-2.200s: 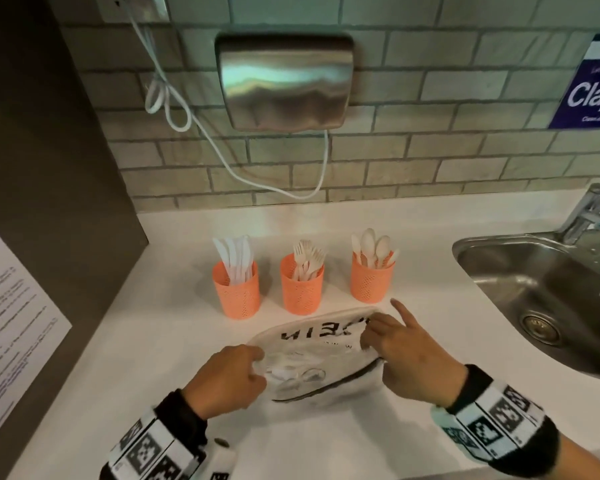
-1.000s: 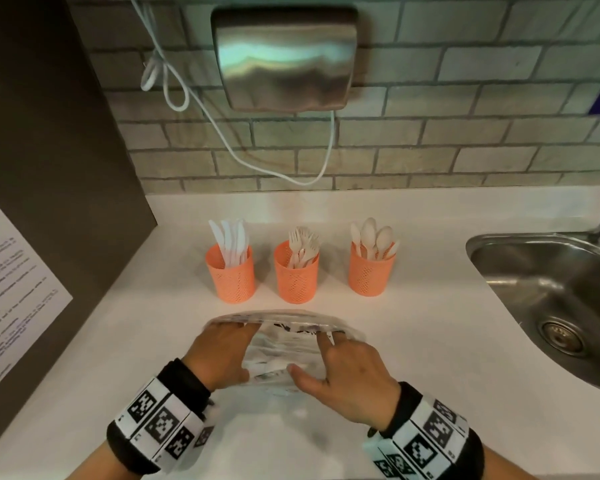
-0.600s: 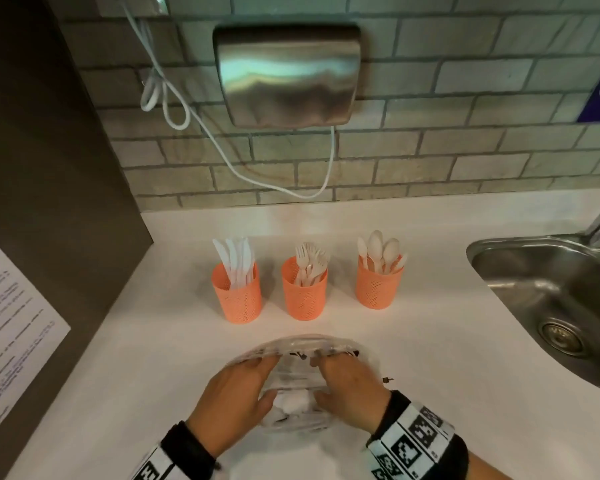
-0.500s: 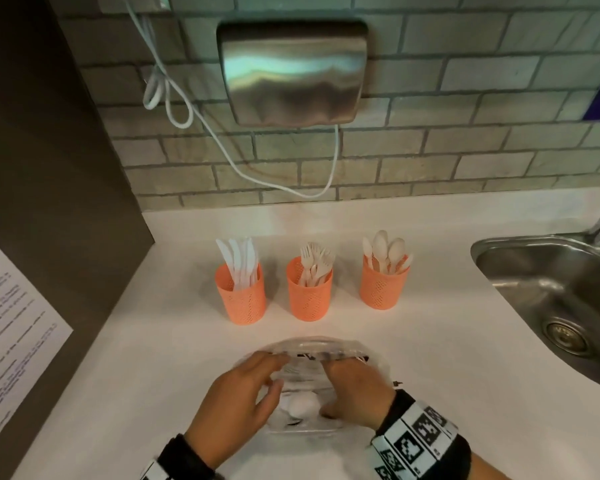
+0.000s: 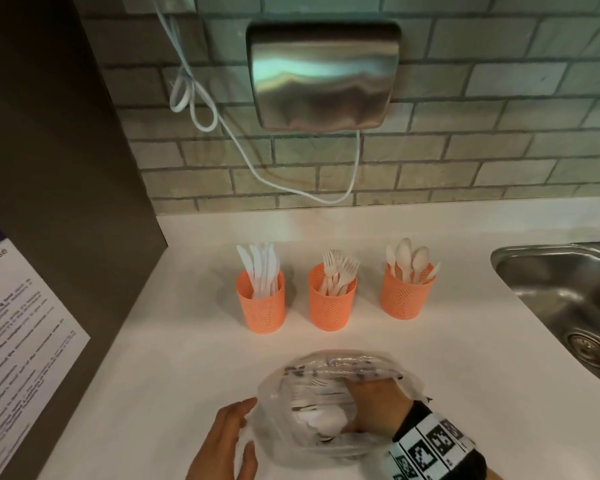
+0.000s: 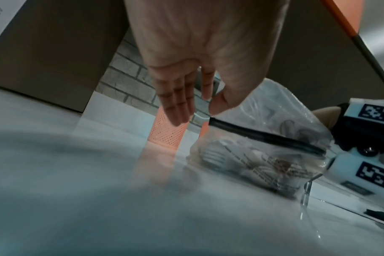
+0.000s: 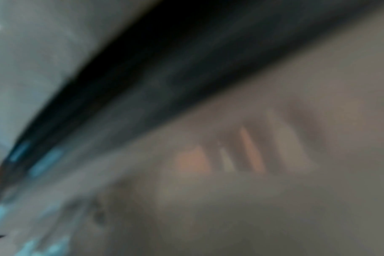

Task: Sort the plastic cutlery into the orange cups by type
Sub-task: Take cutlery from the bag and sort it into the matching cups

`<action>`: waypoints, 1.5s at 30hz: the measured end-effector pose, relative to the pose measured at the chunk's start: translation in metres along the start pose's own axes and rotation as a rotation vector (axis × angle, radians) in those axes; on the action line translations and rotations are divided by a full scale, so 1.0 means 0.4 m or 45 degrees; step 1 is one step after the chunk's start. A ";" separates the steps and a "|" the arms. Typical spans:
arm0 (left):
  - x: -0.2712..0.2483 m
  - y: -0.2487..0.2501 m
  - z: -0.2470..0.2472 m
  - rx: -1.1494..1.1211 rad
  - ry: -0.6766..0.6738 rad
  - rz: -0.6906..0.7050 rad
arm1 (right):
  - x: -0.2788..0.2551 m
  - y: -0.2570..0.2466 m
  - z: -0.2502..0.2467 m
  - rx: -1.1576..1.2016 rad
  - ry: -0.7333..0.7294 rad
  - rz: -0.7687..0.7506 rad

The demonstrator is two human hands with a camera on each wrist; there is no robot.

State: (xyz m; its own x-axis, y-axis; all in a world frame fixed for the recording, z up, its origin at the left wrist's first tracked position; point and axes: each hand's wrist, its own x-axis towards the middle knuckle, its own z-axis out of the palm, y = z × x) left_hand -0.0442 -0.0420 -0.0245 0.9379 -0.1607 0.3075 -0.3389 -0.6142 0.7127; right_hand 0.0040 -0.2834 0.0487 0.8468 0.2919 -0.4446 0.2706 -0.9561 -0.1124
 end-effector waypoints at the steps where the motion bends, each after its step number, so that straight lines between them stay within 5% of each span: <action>1: -0.006 -0.025 0.007 0.064 -0.067 -0.034 | 0.002 -0.003 -0.002 -0.001 -0.007 0.005; 8: -0.038 -0.136 0.099 0.456 -0.291 -0.007 | 0.018 -0.001 0.005 0.135 -0.068 0.039; 12: -0.043 -0.142 0.119 0.578 -0.184 0.012 | 0.039 0.012 0.016 0.238 -0.099 0.069; 34: -0.041 -0.121 0.101 0.618 -0.182 -0.043 | 0.070 0.031 0.005 0.406 -0.322 0.129; 45: -0.047 -0.104 0.090 0.602 -0.217 -0.050 | 0.020 0.006 -0.049 0.660 -0.355 -0.052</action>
State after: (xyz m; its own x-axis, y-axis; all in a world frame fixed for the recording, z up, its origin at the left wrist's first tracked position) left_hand -0.0451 -0.0410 -0.0827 0.9615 -0.2300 0.1503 -0.2691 -0.8988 0.3459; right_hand 0.0205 -0.2830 0.0623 0.6689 0.3781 -0.6400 -0.0183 -0.8523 -0.5227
